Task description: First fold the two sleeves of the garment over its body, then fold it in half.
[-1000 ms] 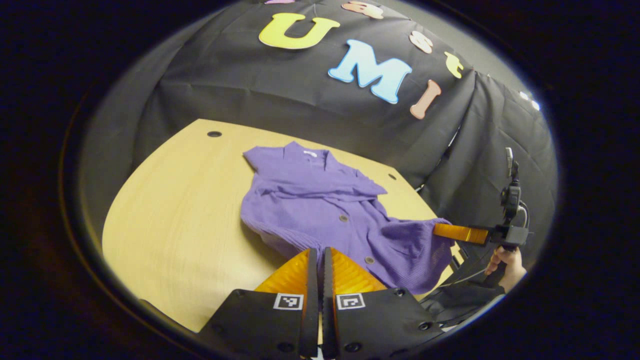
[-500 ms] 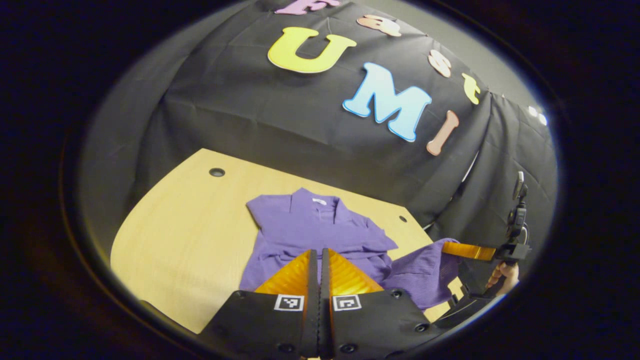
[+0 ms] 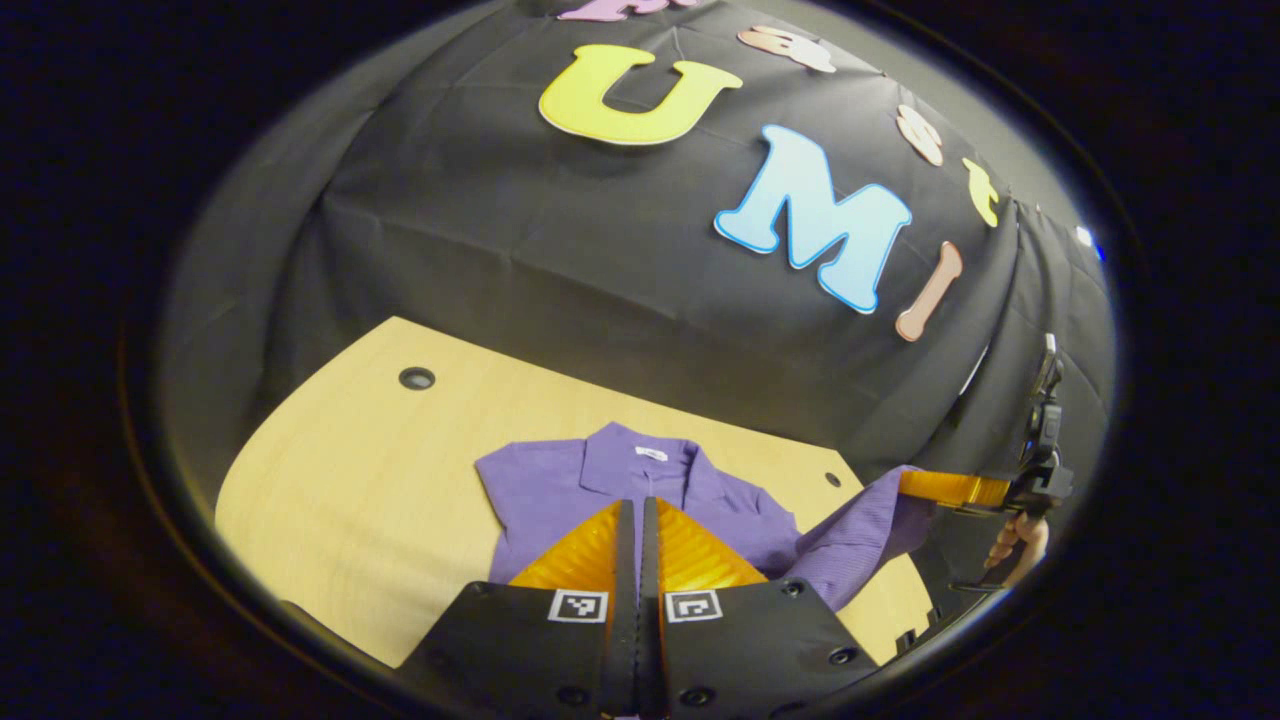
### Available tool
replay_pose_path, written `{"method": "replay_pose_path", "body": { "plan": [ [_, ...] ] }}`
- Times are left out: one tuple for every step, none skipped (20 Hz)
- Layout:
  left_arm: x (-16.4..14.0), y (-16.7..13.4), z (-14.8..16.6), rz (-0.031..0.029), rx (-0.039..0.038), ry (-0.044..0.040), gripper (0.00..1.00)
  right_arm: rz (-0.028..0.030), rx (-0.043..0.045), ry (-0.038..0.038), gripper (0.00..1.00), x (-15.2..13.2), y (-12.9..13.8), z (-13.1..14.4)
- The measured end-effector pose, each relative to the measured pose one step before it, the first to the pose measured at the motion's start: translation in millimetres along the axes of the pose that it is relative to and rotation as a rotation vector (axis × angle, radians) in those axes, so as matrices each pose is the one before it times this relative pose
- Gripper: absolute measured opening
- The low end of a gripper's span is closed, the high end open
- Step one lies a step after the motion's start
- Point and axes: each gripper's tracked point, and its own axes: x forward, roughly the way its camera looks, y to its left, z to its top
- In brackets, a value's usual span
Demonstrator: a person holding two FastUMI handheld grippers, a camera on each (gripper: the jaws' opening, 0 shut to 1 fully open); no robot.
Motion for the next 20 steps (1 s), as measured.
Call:
{"method": "replay_pose_path", "body": {
  "plan": [
    [10.92, -0.41, 6.10, 0.00679, 0.00906, -0.00665, 0.07, 0.01301, -0.00643, -0.00426, 0.04, 10.59, 2.56, 9.79],
    [10.43, 1.09, 5.75, 0.00883, 0.01128, -0.00447, 0.07, 0.00871, -0.00584, -0.00322, 0.04, 11.83, 0.78, 8.79],
    [11.23, 1.74, 4.24, 0.01049, 0.01184, -0.00245, 0.10, 0.01056, -0.00459, -0.00133, 0.04, 13.48, 1.15, 7.89],
    [10.17, 2.66, 4.58, 0.00996, 0.01259, -0.00217, 0.04, 0.00763, -0.00637, -0.00035, 0.04, 11.64, 0.21, 5.95],
    [9.15, 2.26, 3.23, 0.01110, 0.01023, -0.00206, 0.07, 0.00098, -0.00467, 0.00022, 0.04, 12.16, -3.17, 5.10],
    [10.09, 1.54, 2.93, 0.00928, 0.00807, -0.00206, 0.07, 0.00313, -0.00097, 0.00637, 0.04, 11.35, -2.61, 3.07],
    [9.06, 0.88, 2.15, 0.00825, 0.00652, 0.00107, 0.04, -0.00056, 0.00509, 0.00447, 0.04, 11.58, -3.58, 2.89],
    [7.84, 1.60, 1.98, 0.00659, 0.00685, 0.00013, 0.07, -0.00083, 0.00618, 0.00711, 0.04, 10.73, -3.97, 0.39],
    [8.99, 2.59, 2.91, 0.00868, 0.00746, -0.00926, 0.07, -0.00742, 0.00669, 0.00591, 0.04, 11.65, -6.48, -0.05],
    [9.18, 0.85, 4.94, 0.00331, 0.00459, -0.01838, 0.07, -0.00720, 0.00805, 0.00736, 0.00, 10.83, -6.27, -0.94],
    [7.04, 0.00, 1.22, 0.00329, 0.00511, -0.00080, 0.06, -0.01194, 0.00732, 0.00593, 0.04, 11.31, -7.44, -1.36],
    [9.17, 1.07, -0.33, 0.00530, 0.00870, 0.00236, 0.06, -0.01485, 0.01048, 0.01210, 0.04, 9.69, -8.03, -2.61],
    [8.14, -0.40, -0.48, 0.00213, 0.01005, 0.00534, 0.06, -0.01132, 0.01388, 0.00903, 0.04, 9.99, -7.50, -3.46],
    [8.36, -0.67, -0.68, -0.00099, 0.00655, 0.00745, 0.06, -0.01449, 0.00904, 0.00586, 0.04, 10.26, -7.18, -2.30],
    [8.60, -1.50, -2.01, -0.00224, 0.00758, 0.00953, 0.04, -0.01558, 0.00363, 0.01063, 0.04, 9.42, -7.25, -3.78],
    [9.04, -0.66, -2.78, -0.00096, 0.01009, 0.01053, 0.04, -0.01851, 0.00144, 0.00946, 0.04, 9.90, -7.96, -4.12],
    [8.86, -0.14, -3.80, 0.00118, 0.01038, 0.01267, 0.04, -0.01851, 0.00102, 0.01313, 0.04, 10.23, -7.19, -5.04],
    [8.11, -1.24, -4.23, -0.00354, 0.01136, 0.01133, 0.04, -0.01604, -0.00059, 0.01642, 0.04, 9.54, -6.61, -5.40],
    [6.94, -1.65, -5.19, 0.00092, 0.01418, 0.01382, 0.04, -0.01650, 0.00195, 0.01616, 0.04, 10.08, -6.43, -7.42],
    [7.02, -0.42, -4.93, 0.00153, 0.01326, 0.01209, 0.07, -0.01718, 0.00095, 0.01722, 0.04, 9.21, -6.33, -6.92]
  ]
}}
